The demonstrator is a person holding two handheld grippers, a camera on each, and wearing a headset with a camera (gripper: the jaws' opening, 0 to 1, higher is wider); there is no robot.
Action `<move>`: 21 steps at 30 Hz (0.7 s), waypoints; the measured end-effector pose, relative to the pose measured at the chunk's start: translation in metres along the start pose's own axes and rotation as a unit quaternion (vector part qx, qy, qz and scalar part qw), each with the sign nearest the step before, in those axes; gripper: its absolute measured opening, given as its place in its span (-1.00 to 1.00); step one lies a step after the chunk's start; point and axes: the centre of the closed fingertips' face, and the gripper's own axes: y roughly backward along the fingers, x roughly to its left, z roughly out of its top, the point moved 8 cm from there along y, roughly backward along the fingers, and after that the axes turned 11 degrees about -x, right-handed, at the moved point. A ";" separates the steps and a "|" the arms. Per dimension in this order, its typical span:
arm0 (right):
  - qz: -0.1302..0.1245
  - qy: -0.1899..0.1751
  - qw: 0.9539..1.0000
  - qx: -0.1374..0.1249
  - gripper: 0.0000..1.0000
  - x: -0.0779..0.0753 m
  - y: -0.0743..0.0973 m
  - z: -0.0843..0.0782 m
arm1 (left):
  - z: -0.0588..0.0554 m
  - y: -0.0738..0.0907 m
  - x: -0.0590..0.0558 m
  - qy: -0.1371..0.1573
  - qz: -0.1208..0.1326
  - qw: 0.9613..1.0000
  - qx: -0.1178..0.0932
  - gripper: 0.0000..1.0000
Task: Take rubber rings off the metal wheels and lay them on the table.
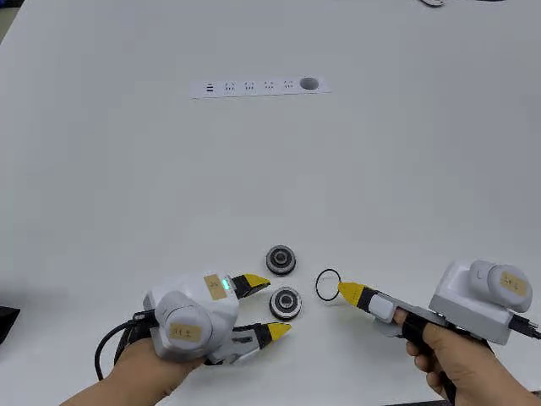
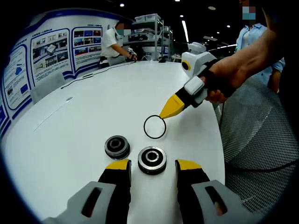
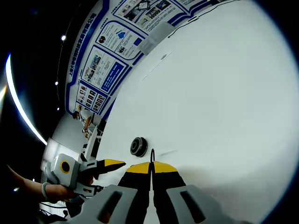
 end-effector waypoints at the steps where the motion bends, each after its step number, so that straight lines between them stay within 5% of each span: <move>1: -0.001 0.000 1.000 0.000 -0.96 -0.001 0.000 0.000 | 0.000 0.000 0.000 0.001 0.000 1.000 -0.001 -0.22; 21: -0.028 0.069 0.997 0.011 -0.90 -0.011 -0.003 -0.003 | 0.000 -0.001 0.000 0.004 -0.001 1.000 0.000 -0.24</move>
